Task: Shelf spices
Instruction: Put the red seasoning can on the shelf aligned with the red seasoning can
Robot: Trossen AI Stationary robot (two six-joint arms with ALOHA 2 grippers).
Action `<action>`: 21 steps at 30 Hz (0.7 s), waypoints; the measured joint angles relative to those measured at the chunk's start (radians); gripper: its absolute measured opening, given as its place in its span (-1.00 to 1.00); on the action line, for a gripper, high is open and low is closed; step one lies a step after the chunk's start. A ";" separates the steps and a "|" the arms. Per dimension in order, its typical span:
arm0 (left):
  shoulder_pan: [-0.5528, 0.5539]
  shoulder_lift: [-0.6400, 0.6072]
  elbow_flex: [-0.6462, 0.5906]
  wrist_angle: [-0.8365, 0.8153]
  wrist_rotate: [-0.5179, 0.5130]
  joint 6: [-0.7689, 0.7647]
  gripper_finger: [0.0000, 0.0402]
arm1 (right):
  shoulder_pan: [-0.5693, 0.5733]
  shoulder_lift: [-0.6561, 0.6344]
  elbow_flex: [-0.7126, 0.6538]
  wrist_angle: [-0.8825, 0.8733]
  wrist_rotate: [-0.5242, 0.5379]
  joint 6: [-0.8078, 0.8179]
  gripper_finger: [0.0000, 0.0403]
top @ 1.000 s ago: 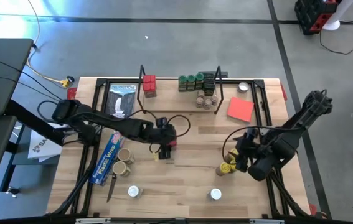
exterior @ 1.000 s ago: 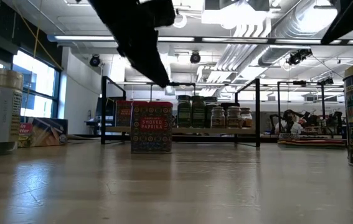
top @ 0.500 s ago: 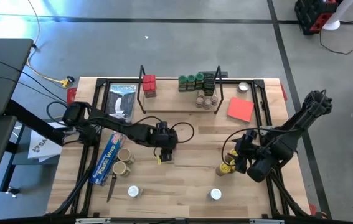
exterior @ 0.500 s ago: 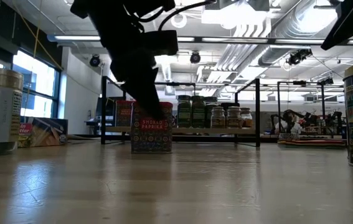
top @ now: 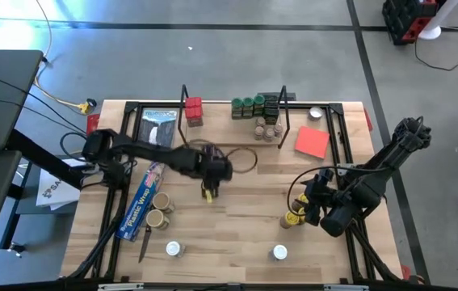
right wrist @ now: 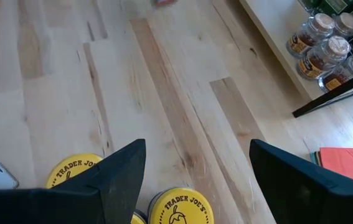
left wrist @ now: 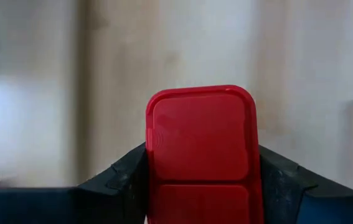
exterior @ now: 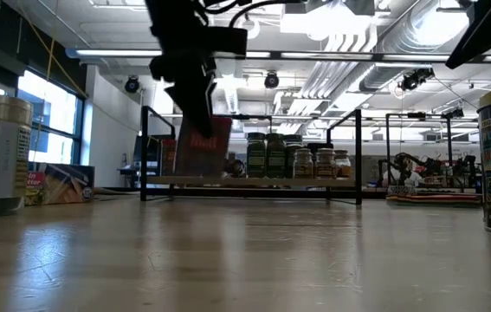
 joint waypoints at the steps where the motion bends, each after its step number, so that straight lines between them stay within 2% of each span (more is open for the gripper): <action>1: 0.022 -0.001 0.035 -0.054 -0.020 0.031 0.02 | 0.000 0.000 0.000 0.000 0.002 -0.001 0.40; 6: 0.183 -0.002 0.163 -0.214 -0.064 0.163 0.02 | 0.000 0.000 0.000 0.002 0.003 -0.003 0.40; 13: 0.409 -0.004 0.172 -0.225 -0.018 0.282 0.02 | 0.000 0.000 0.000 0.006 0.004 -0.003 0.40; 19: 0.491 -0.006 0.153 -0.209 0.059 0.305 0.02 | 0.000 0.000 0.000 0.006 0.005 -0.003 0.40; 21: 0.501 -0.006 0.136 -0.199 0.070 0.305 0.09 | 0.000 0.000 0.000 0.006 0.005 -0.003 0.40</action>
